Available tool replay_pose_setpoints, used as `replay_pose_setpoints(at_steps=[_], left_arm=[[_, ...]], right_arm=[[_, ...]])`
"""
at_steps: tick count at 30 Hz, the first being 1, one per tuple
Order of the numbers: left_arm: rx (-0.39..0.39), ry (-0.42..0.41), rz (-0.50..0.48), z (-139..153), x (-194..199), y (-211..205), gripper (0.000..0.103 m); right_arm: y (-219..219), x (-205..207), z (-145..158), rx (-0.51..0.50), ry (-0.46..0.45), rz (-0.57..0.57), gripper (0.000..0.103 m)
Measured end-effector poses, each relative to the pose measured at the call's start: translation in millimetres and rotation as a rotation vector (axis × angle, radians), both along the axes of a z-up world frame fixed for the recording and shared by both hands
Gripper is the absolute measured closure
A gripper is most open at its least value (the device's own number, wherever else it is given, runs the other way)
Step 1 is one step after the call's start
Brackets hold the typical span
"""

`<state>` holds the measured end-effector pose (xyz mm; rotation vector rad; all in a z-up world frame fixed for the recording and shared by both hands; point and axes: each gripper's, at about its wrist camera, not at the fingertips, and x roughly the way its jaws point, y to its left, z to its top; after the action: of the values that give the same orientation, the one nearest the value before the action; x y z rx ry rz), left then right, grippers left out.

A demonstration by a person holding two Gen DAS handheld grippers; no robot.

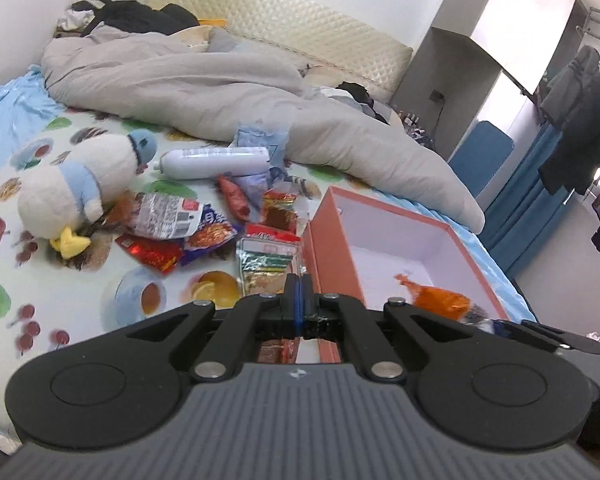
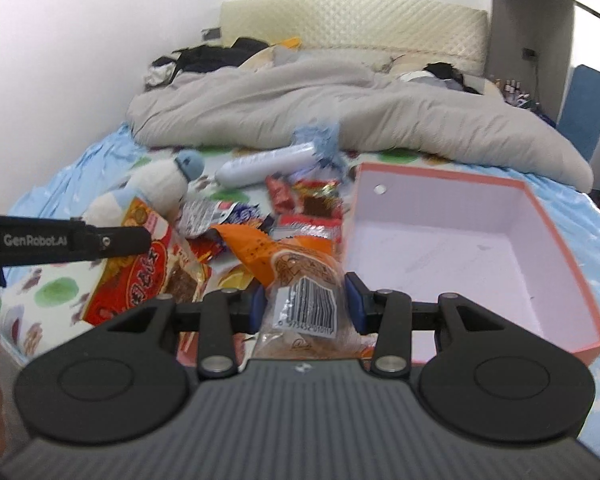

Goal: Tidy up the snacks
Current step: 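Carry the orange packet with the right gripper over the pink box, then open the right gripper to drop the orange packet into the box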

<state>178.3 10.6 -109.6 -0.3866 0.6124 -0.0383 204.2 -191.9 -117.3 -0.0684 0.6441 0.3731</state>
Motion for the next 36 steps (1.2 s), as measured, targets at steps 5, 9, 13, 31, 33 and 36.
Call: replay_pose_setpoints(at_steps=[5,9,13,31,33,36], left_arm=[[0.009,-0.041,-0.033,33,9,-19,0.103],[0.022,-0.088,-0.063,60,18,-40,0.103],[0.011,-0.124,-0.111,83,31,-65,0.103],[0.025,0.134,-0.378,6,165,-166,0.103],[0.037,0.177,-0.377,-8,168,-167,0.103],[0.015,0.213,-0.332,-19,168,-157,0.102]], right_arm=[[-31,6,18,0.028,-0.008,-0.036,0.059],[-47,11,34,0.052,-0.039,-0.073,0.059],[-64,16,47,0.057,-0.077,-0.101,0.059],[-122,110,-42,-0.019,0.139,-0.233,0.057],[-124,112,-49,-0.022,0.161,-0.233,0.056],[-128,110,-53,-0.009,0.180,-0.217,0.054]])
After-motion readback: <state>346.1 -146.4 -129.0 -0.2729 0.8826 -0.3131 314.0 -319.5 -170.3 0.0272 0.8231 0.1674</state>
